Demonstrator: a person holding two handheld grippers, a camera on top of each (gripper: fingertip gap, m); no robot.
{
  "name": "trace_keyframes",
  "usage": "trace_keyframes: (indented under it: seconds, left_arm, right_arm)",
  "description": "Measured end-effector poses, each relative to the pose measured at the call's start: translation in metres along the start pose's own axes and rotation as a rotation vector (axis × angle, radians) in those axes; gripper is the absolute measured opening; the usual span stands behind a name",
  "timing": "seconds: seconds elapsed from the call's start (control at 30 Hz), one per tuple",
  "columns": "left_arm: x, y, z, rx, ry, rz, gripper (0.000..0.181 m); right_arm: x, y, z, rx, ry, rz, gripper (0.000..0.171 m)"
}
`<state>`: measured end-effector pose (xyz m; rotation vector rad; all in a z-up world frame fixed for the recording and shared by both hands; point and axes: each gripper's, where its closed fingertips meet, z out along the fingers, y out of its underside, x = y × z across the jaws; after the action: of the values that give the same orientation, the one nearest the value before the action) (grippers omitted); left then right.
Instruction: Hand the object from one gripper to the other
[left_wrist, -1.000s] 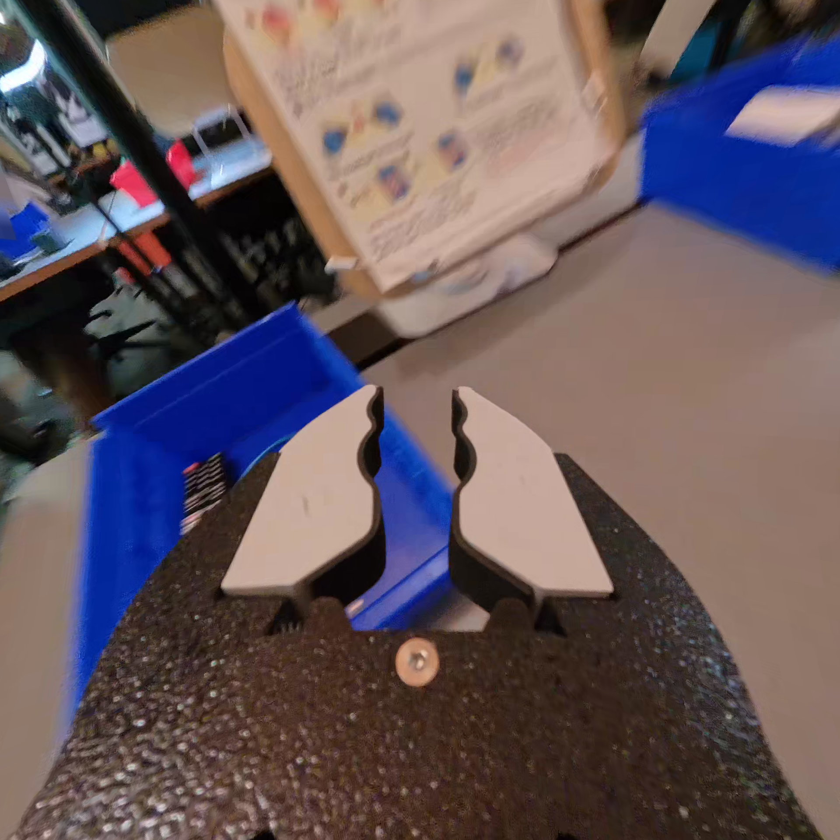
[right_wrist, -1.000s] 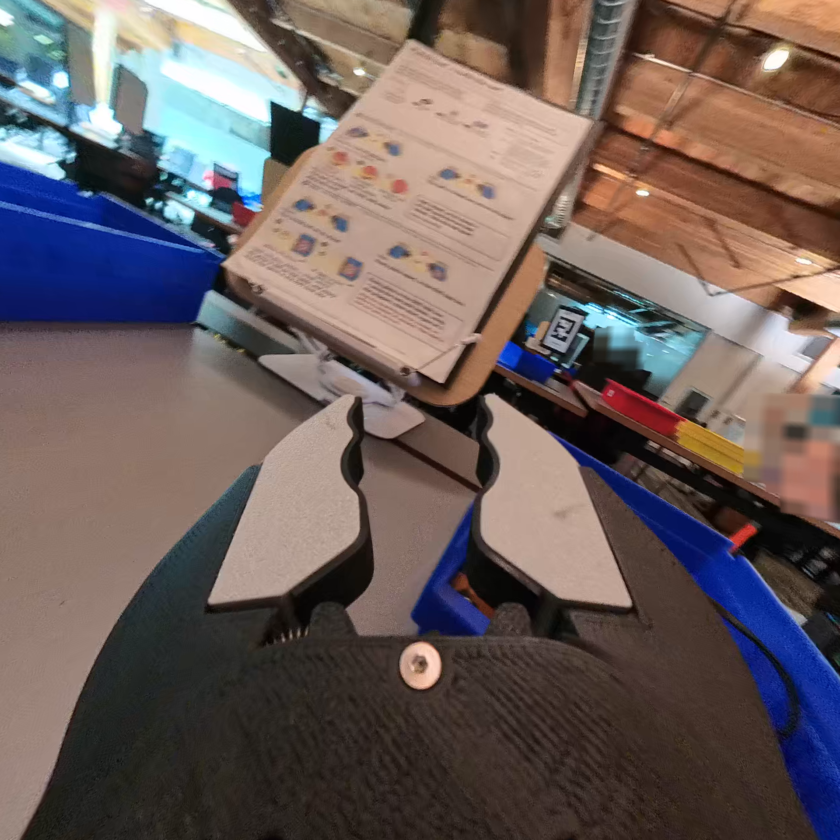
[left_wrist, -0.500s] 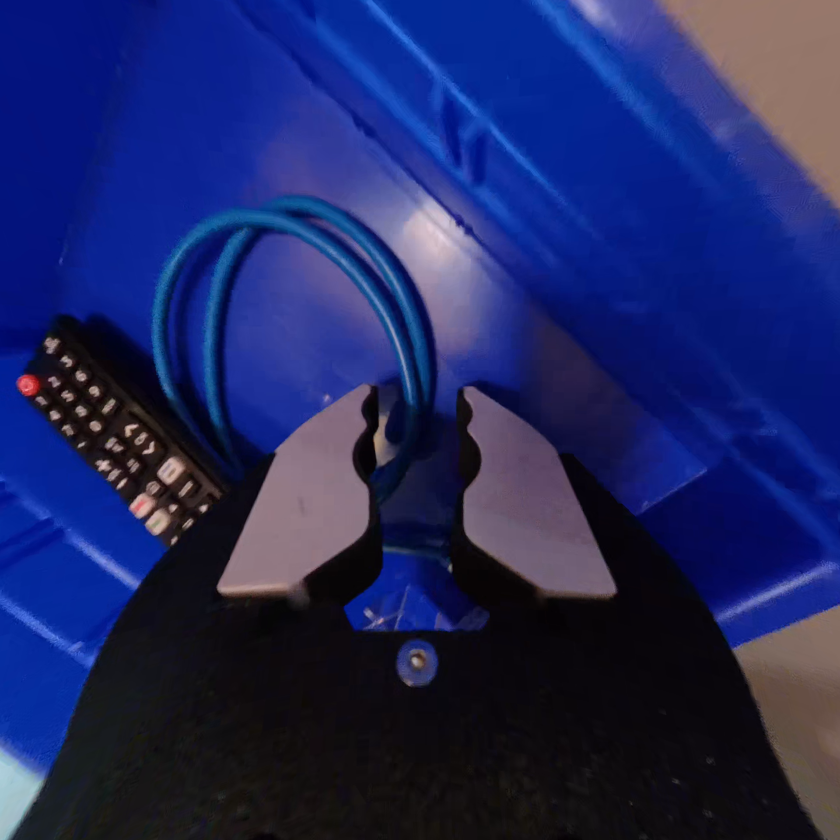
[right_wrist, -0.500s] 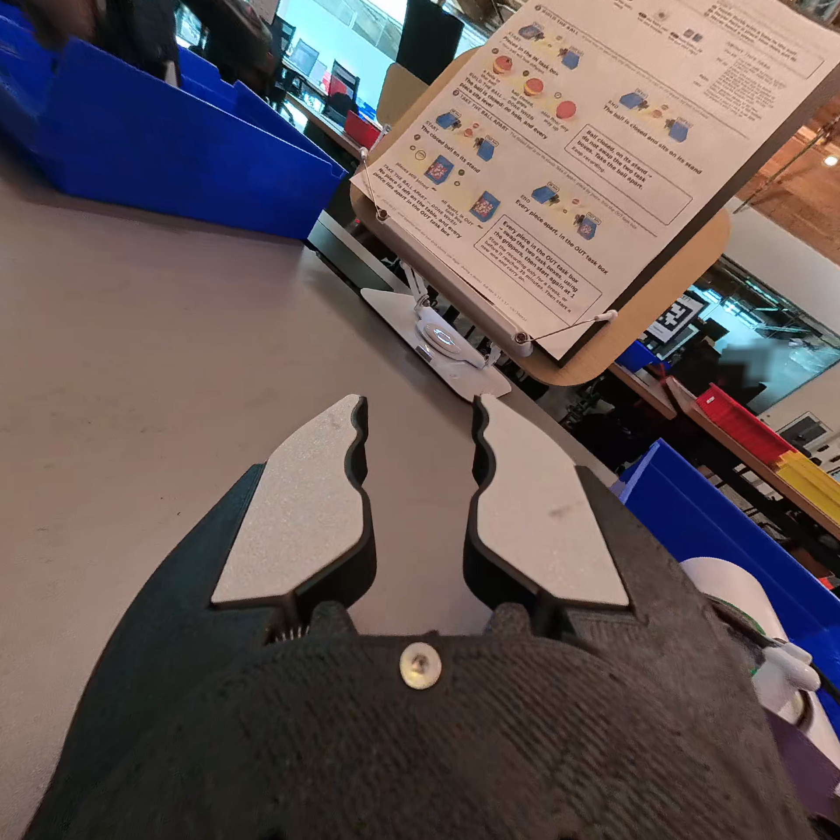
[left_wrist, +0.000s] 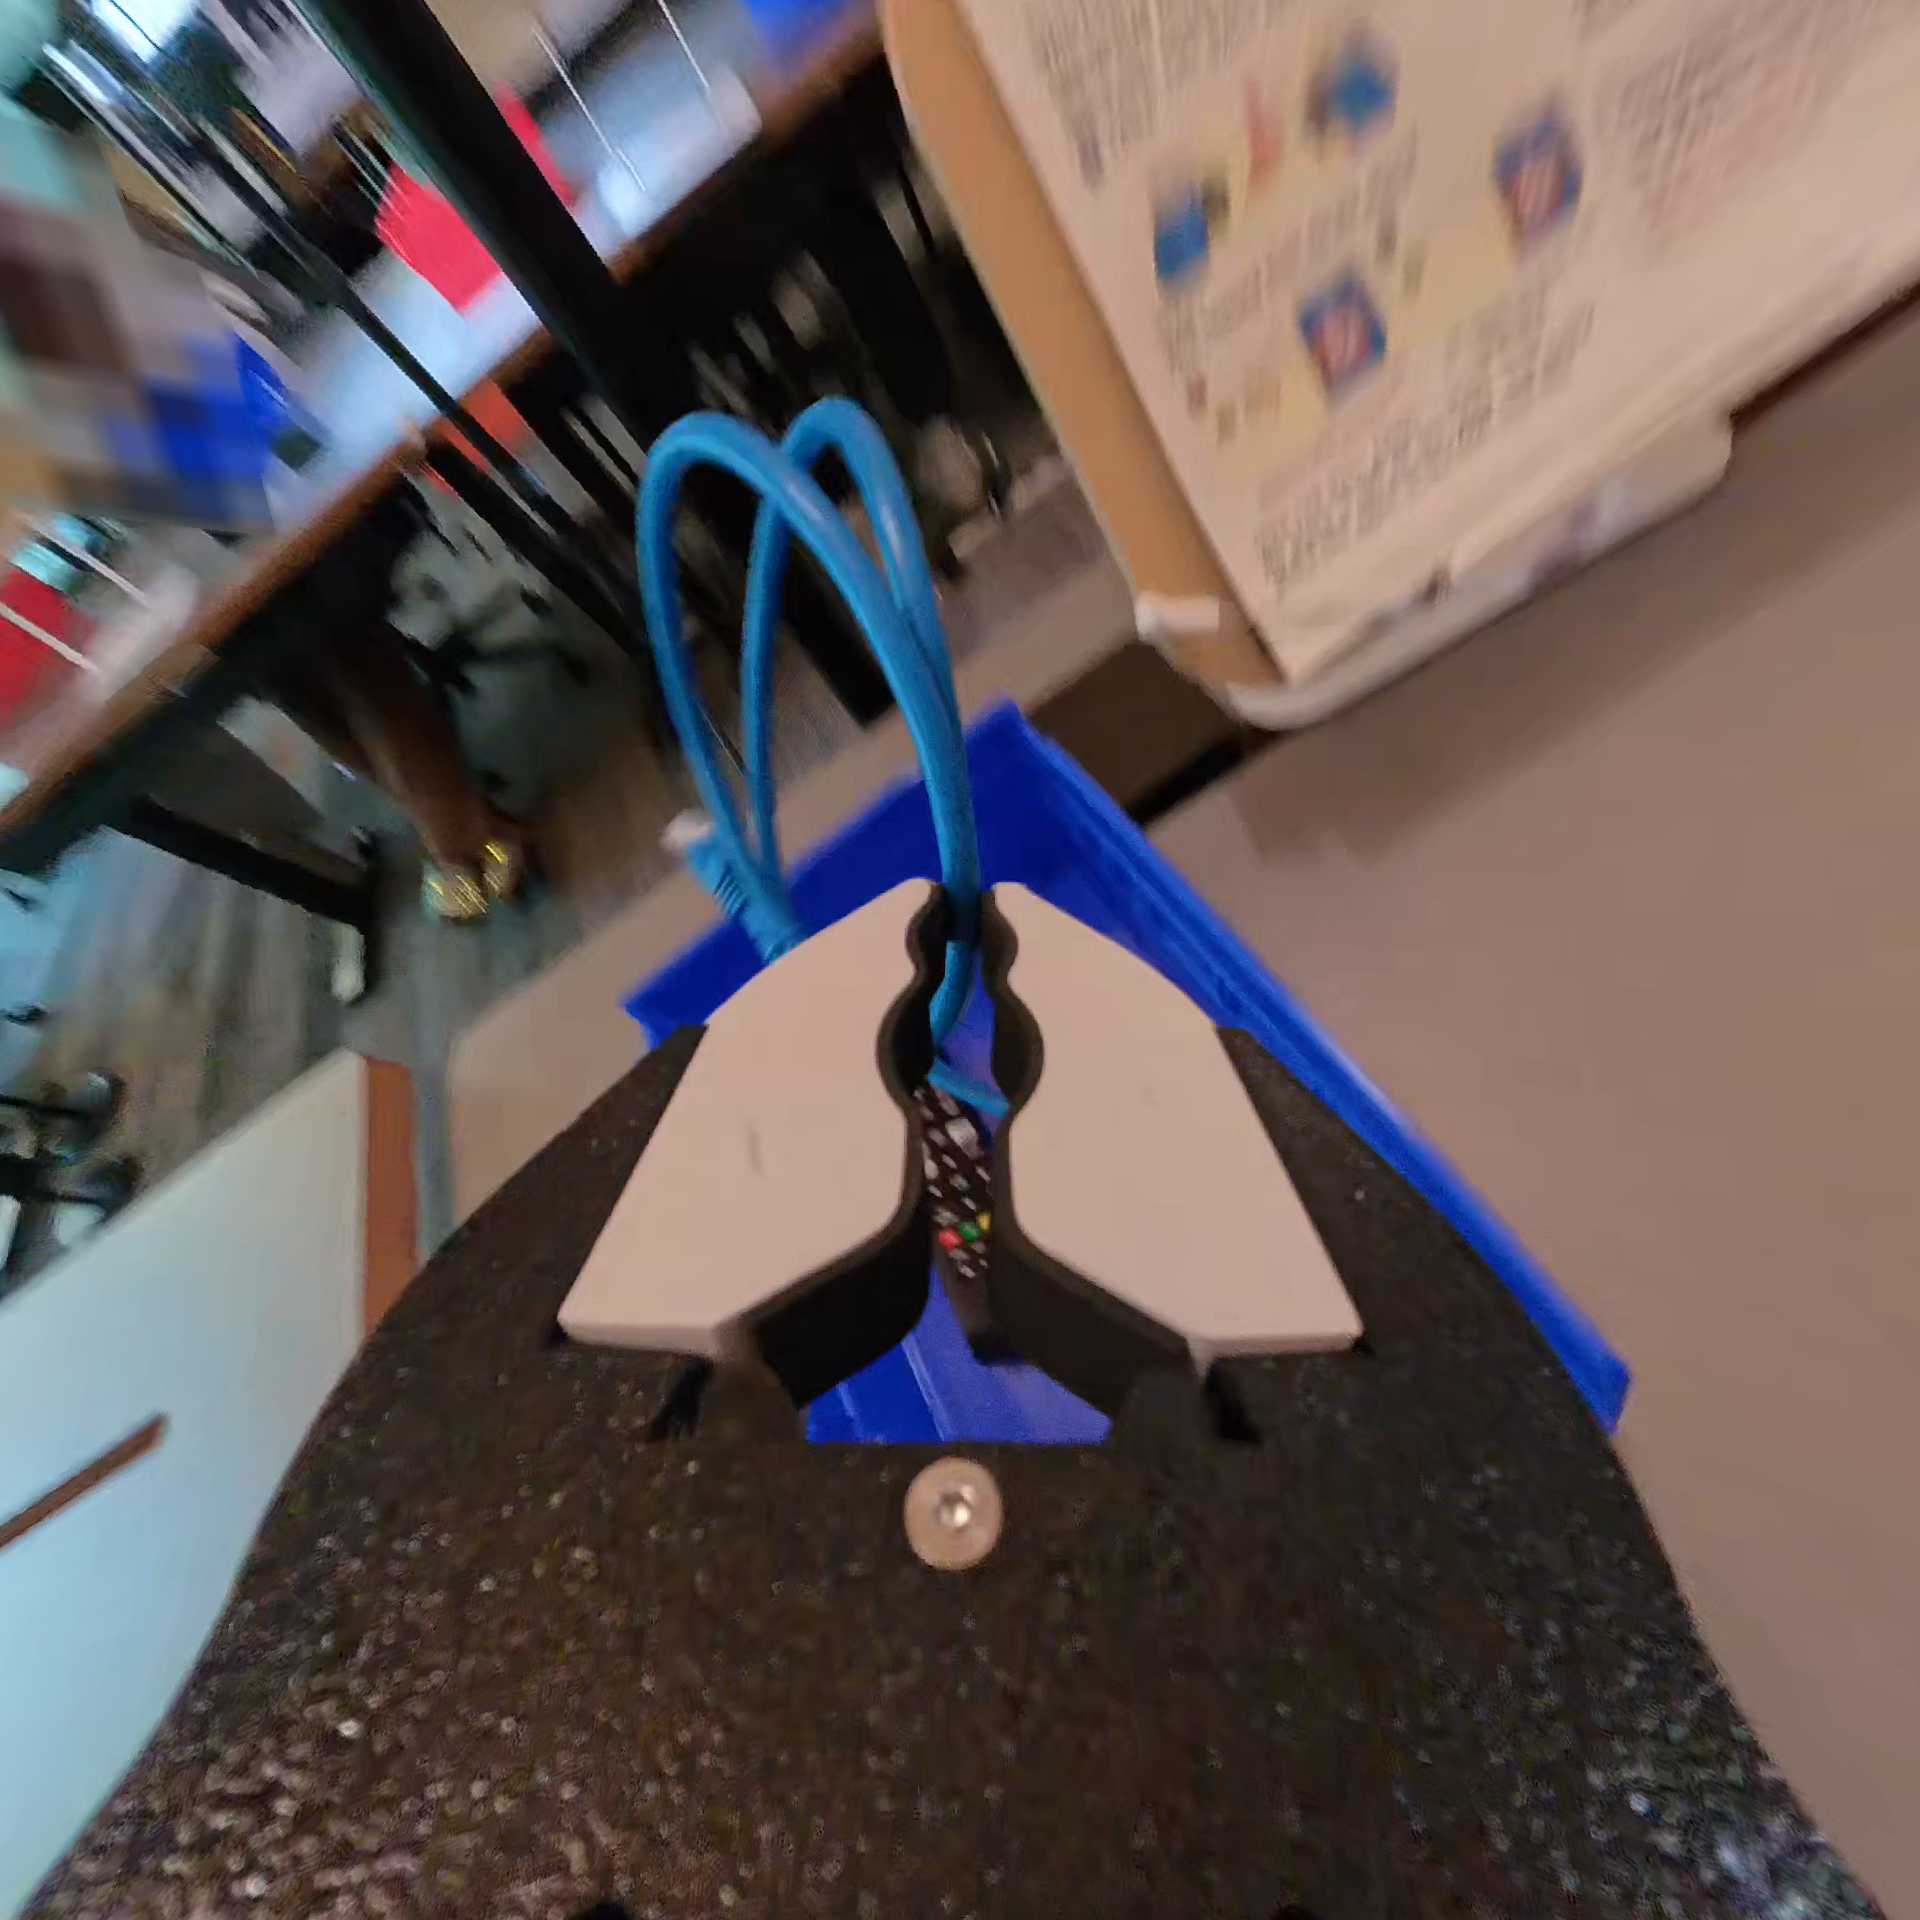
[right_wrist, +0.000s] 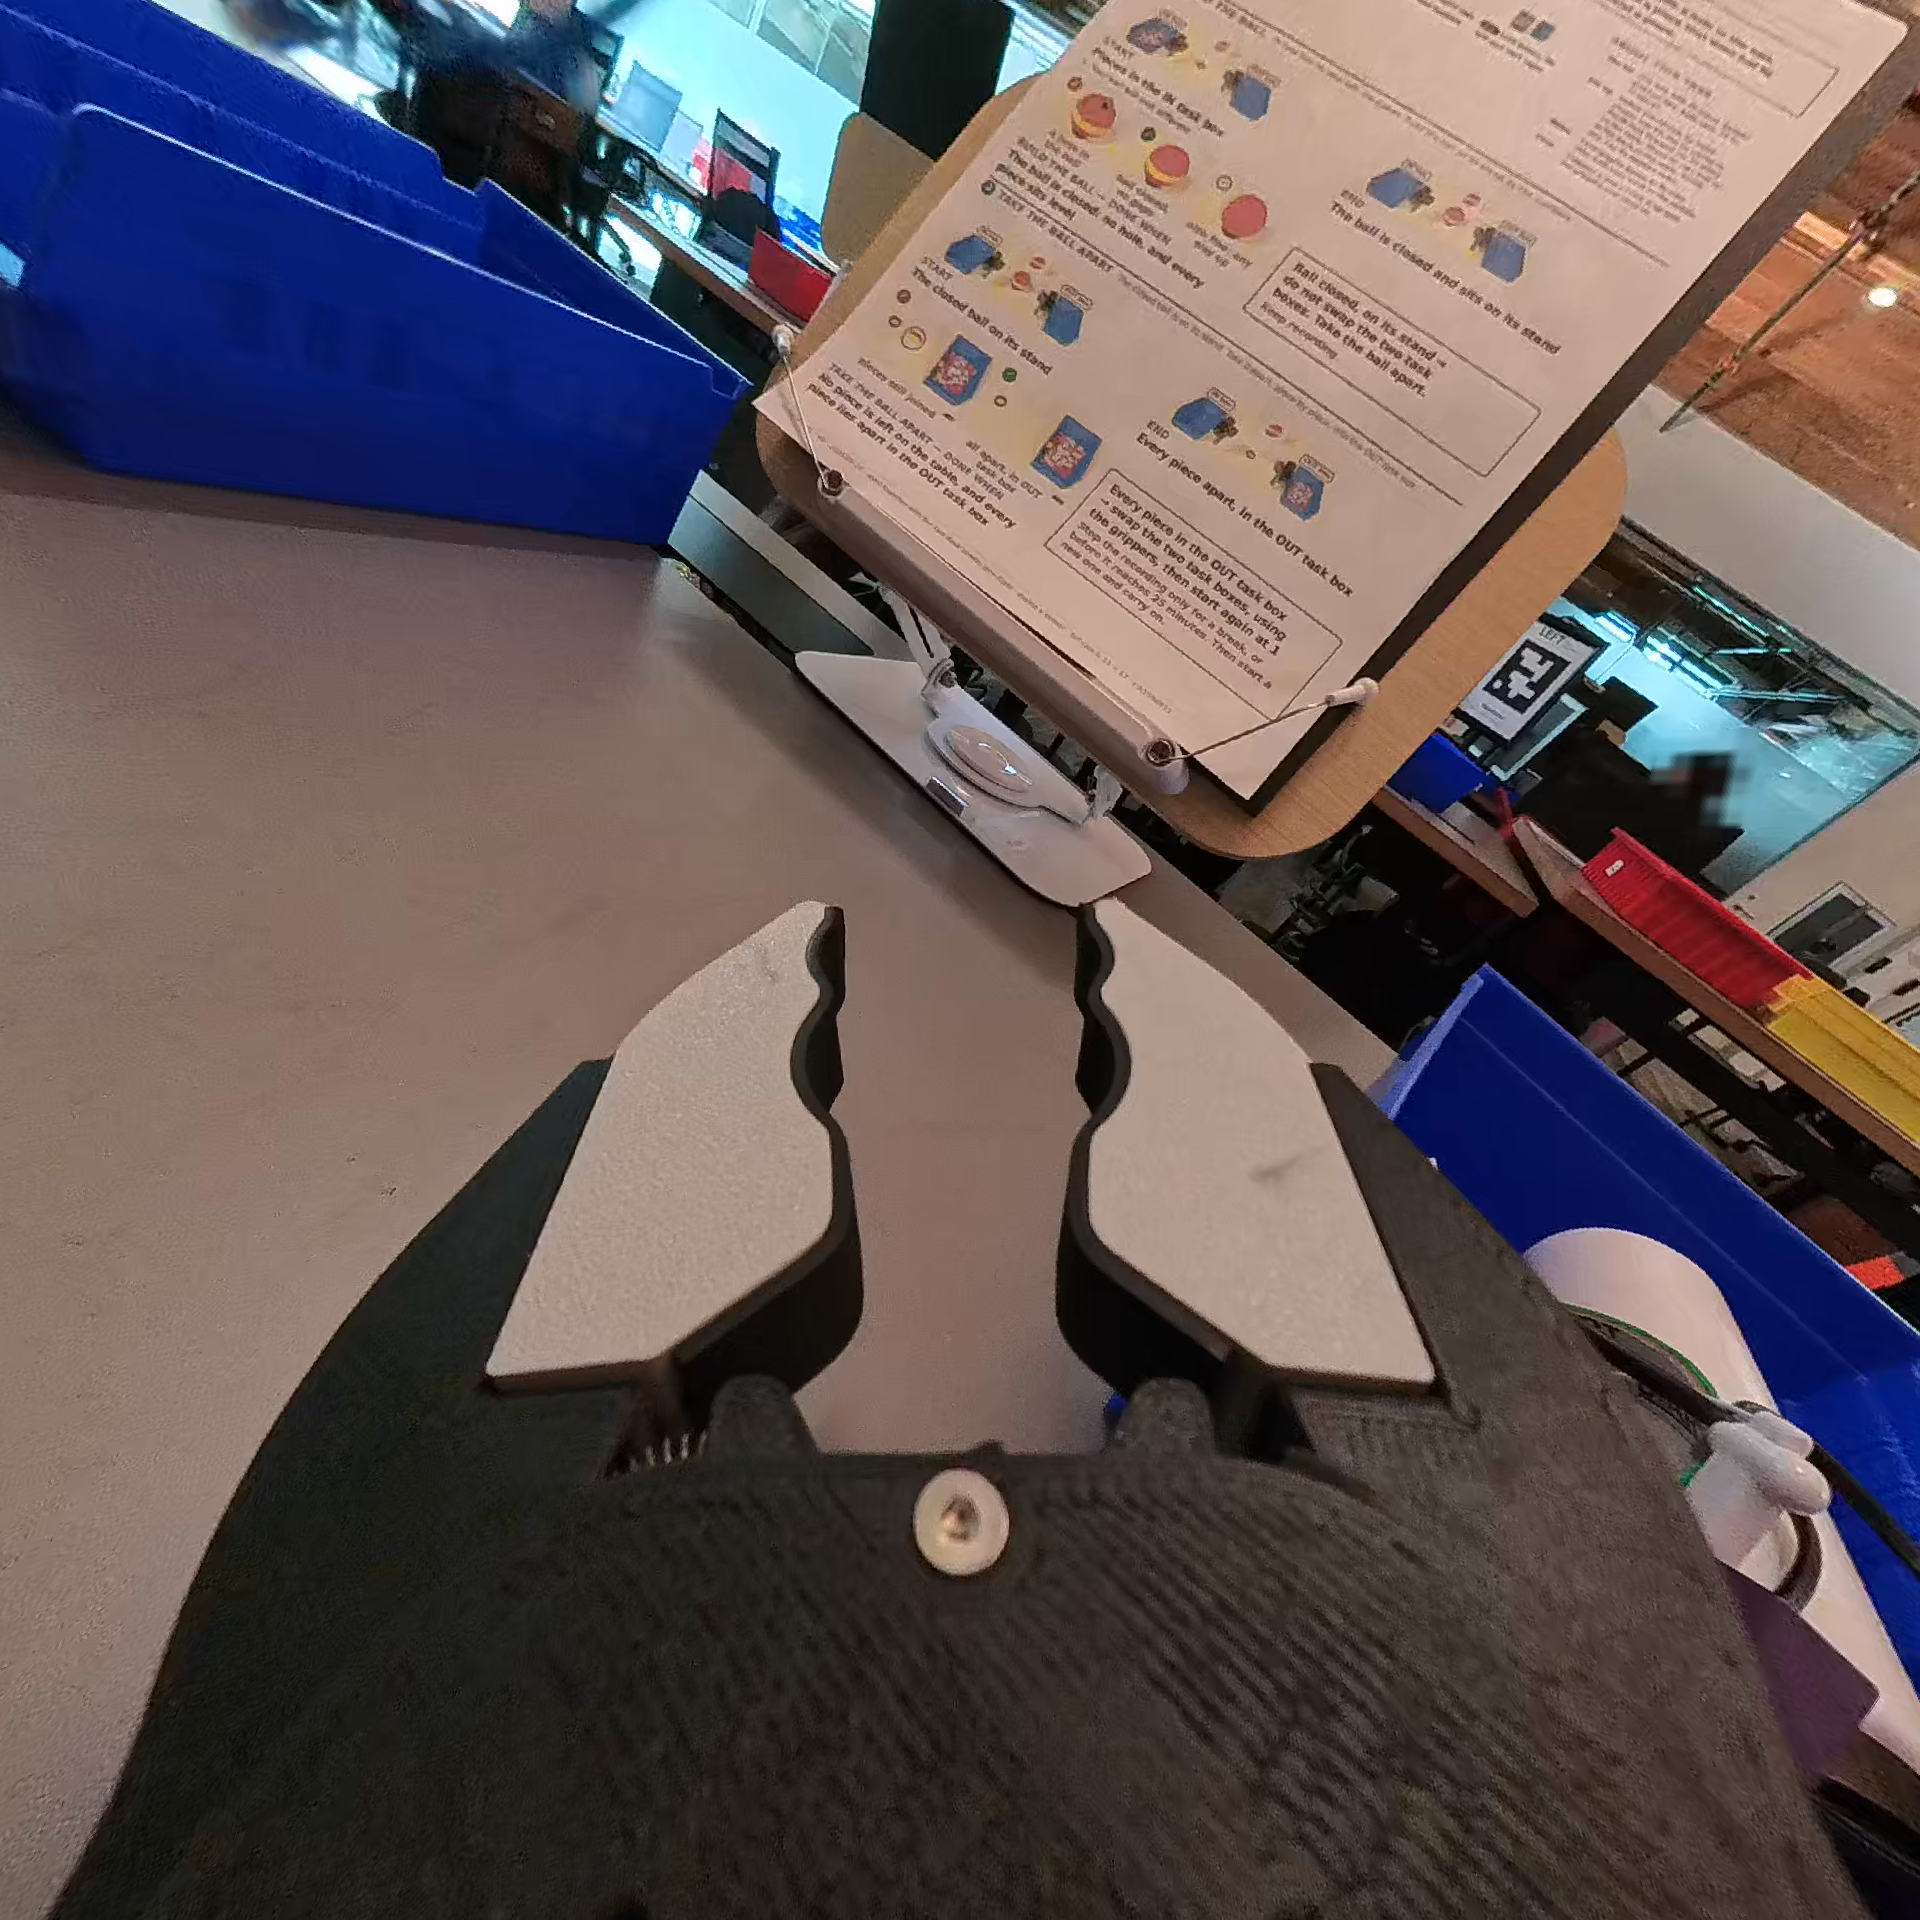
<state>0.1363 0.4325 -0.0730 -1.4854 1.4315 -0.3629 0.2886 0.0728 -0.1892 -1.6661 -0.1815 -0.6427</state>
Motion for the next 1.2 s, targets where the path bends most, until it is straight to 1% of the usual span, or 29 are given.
trace_keyframes:
  seconds: [0.07,0.13,0.2,0.27,0.37,0.47,0.53,0.57,0.6,0.63,0.7,0.77,0.83,0.87,0.93,1.03,1.07,1.13,1.17,1.2]
  left_arm:
    - [0.003,-0.043,-0.031,0.152,0.003,0.000,0.005]
    - [0.026,-0.077,-0.060,0.279,0.100,-0.020,0.005]
    - [0.066,-0.103,-0.087,0.412,0.274,-0.049,0.005]
    - [0.112,-0.118,-0.112,0.540,0.482,-0.097,0.005]
    - [0.176,-0.119,-0.139,0.701,0.820,-0.216,0.005]
    - [0.232,-0.106,-0.162,0.926,1.132,-0.257,0.006]
    - [0.260,-0.093,-0.163,1.019,1.278,-0.287,0.006]
    - [0.272,-0.088,-0.160,1.035,1.328,-0.309,0.006]
    - [0.282,-0.083,-0.154,1.042,1.360,-0.332,0.006]
    - [0.290,-0.079,-0.147,1.041,1.374,-0.354,0.006]
    - [0.300,-0.073,-0.139,1.046,1.403,-0.391,0.005]
    - [0.306,-0.068,-0.138,1.060,1.430,-0.398,0.005]
    - [0.310,-0.064,-0.139,1.055,1.442,-0.391,0.005]
    - [0.312,-0.063,-0.139,1.045,1.445,-0.387,0.005]
    - [0.315,-0.060,-0.138,1.044,1.441,-0.381,0.005]
    - [0.317,-0.055,-0.138,1.044,1.452,-0.403,0.005]
    - [0.318,-0.054,-0.136,1.038,1.443,-0.405,0.006]
    - [0.320,-0.049,-0.128,1.002,1.389,-0.384,0.006]
    - [0.319,-0.046,-0.118,0.966,1.323,-0.378,0.007]
    - [0.315,-0.045,-0.105,0.923,1.224,-0.376,0.009]
  right_arm:
    - [-0.002,-0.001,0.000,0.000,-0.004,-0.001,0.043]
    - [-0.003,-0.004,0.000,0.017,-0.012,0.018,0.043]
    - [-0.007,-0.013,-0.002,0.070,-0.047,0.091,0.043]
    - [-0.010,-0.025,-0.005,0.151,-0.102,0.210,0.044]
    - [-0.019,-0.044,-0.011,0.275,-0.266,0.464,0.051]
    - [-0.026,-0.065,-0.021,0.407,-0.494,0.785,0.054]
    - [-0.021,-0.073,-0.025,0.470,-0.584,0.997,0.053]
    - [-0.020,-0.074,-0.025,0.484,-0.624,1.078,0.053]
    - [-0.020,-0.075,-0.027,0.498,-0.677,1.134,0.054]
    - [-0.023,-0.078,-0.031,0.512,-0.735,1.164,0.051]
    - [-0.030,-0.080,-0.032,0.493,-0.795,1.171,0.047]
    - [-0.037,-0.079,-0.030,0.458,-0.800,1.140,0.042]
    - [-0.040,-0.080,-0.028,0.445,-0.787,1.134,0.041]
    - [-0.042,-0.078,-0.026,0.429,-0.783,1.145,0.038]
    - [-0.045,-0.076,-0.023,0.402,-0.792,1.181,0.037]
    - [-0.048,-0.071,-0.019,0.378,-0.766,1.171,0.019]
    - [-0.048,-0.070,-0.019,0.378,-0.753,1.157,0.019]
    - [-0.046,-0.064,-0.015,0.324,-0.699,1.094,0.018]
    - [-0.042,-0.060,-0.013,0.302,-0.654,1.049,0.017]
    - [-0.034,-0.056,-0.011,0.294,-0.588,1.001,0.017]
